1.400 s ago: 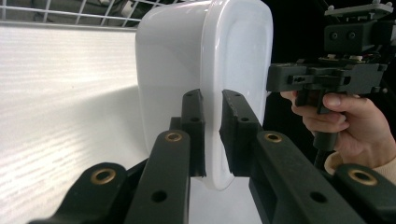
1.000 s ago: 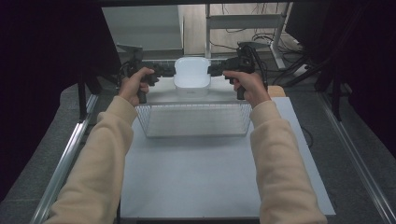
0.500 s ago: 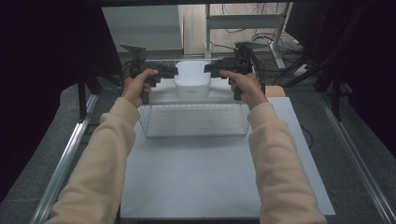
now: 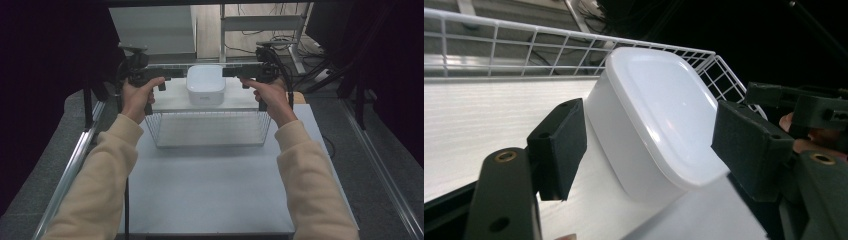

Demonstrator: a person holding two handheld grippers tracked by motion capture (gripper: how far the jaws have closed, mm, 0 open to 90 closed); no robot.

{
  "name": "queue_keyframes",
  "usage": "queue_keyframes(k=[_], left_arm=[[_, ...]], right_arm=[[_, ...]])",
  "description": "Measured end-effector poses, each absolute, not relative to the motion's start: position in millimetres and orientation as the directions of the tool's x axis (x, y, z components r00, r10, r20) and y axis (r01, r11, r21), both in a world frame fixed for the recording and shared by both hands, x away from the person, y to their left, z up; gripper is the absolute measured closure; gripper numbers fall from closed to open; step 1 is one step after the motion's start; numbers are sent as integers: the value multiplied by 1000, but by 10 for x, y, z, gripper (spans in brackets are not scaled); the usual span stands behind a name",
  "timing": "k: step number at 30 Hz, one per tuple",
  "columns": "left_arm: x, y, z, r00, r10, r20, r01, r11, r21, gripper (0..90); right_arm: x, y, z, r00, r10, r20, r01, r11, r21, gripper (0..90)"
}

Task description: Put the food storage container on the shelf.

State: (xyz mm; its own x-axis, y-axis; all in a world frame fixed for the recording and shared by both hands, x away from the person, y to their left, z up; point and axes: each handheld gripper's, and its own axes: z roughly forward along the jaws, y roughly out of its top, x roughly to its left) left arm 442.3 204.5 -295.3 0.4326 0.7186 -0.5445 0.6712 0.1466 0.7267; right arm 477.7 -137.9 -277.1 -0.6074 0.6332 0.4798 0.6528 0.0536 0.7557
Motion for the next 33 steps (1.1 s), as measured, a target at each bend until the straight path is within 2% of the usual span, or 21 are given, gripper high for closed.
queue_keyframes(k=[3, 7, 11, 16, 21, 25, 28, 33], left_arm=[[4261, 2023, -2889, 469, 741, -480, 635, 94, 766, 298], [4045, 2039, -2874, 496, 746, -444, 608, 67, 791, 304], [3814, 2057, -2927, 505, 790, -349, 577, -8, 817, 304], [3591, 2093, -3071, 524, 796, -303, 559, -52, 828, 304], [3354, 2175, -3289, 544, 783, -302, 556, -67, 828, 304], [3088, 2264, -3605, 538, 782, -314, 570, -64, 819, 304], [2931, 2296, -3809, 530, 797, -290, 571, -83, 817, 309], [2807, 2333, -4054, 526, 782, -333, 606, -70, 793, 316]], right_arm=[[4679, -1423, -2780, -637, 627, 448, 623, 76, 779, 241], [4550, -1470, -2797, -661, 639, 394, 588, 115, 801, 241], [4390, -1553, -2845, -672, 642, 370, 570, 129, 811, 244], [4163, -1682, -3001, -688, 650, 324, 545, 167, 821, 247], [3998, -1782, -3112, -694, 653, 303, 530, 178, 829, 249], [3762, -1887, -3289, -699, 663, 267, 511, 202, 835, 249], [3598, -1972, -3443, -706, 661, 254, 502, 213, 839, 249], [3385, -2075, -3722, -706, 661, 254, 495, 204, 845, 250]])
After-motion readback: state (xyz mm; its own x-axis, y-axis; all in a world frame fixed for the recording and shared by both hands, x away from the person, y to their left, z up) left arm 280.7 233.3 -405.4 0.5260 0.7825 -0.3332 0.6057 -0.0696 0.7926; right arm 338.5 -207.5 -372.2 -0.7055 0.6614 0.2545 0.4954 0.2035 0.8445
